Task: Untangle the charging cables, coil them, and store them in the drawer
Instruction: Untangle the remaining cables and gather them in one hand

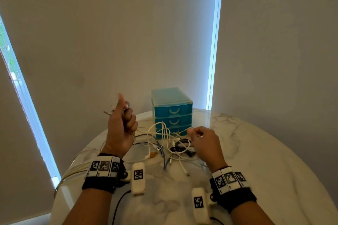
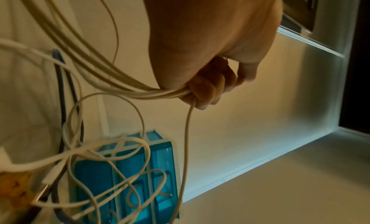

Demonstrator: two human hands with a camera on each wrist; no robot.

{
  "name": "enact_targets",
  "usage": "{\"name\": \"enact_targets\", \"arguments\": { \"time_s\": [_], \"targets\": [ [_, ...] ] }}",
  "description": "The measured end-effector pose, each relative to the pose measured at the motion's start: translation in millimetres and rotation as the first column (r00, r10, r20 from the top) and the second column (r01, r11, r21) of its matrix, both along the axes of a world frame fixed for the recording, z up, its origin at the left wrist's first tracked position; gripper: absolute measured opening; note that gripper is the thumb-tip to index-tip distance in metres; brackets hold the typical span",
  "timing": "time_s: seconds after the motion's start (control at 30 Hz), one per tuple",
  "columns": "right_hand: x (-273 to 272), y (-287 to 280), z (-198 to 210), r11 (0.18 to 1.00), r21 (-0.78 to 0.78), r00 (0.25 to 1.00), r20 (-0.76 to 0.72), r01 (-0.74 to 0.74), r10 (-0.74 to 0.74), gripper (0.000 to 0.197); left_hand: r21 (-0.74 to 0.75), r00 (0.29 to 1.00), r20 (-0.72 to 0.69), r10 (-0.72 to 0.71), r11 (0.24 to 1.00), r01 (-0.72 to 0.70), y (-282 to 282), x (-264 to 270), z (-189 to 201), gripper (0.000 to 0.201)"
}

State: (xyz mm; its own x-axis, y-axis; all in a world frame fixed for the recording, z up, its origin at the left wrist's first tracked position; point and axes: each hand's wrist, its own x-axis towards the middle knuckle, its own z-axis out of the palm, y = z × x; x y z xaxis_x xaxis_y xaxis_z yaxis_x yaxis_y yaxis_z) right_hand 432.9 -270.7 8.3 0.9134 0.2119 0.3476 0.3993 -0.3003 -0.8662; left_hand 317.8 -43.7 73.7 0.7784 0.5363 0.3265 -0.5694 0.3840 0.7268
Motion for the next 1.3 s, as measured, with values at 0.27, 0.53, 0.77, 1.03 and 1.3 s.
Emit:
{"name": "enact_targets", "arguments": {
  "time_s": [0.27,0.53,0.77,1.03,1.3],
  "targets": [
    [-6,-17,36,0.413,0.905,0.819,-0.162,-0.099,0.551,0.032,0.458,0.94,-0.333,0.079,0.885,0.088,-21,2,-8,0.045],
    [-33,14,23,0.619,0.622,0.665,-0.202,-0.479,0.719,0.017,0.541,0.921,-0.344,0.183,0.84,0.034,-36,9,-8,0.046],
    [-18,17,7,0.843,0.51,0.866,-0.33,-0.171,0.376,0.026,0.544,0.967,-0.14,0.212,0.833,-0.104,-27,4,-6,0.041],
    [-5,8,-1,0.809,0.584,0.828,-0.425,-0.056,0.365,0.032,0.293,0.996,-0.003,0.085,0.953,-0.081,-13,2,-1,0.044],
    [-23,3,23,0.898,0.433,0.968,-0.178,-0.084,0.176,0.017,0.165,0.994,0.059,0.097,0.981,-0.106,-2,-5,7,0.04]
  ]
}}
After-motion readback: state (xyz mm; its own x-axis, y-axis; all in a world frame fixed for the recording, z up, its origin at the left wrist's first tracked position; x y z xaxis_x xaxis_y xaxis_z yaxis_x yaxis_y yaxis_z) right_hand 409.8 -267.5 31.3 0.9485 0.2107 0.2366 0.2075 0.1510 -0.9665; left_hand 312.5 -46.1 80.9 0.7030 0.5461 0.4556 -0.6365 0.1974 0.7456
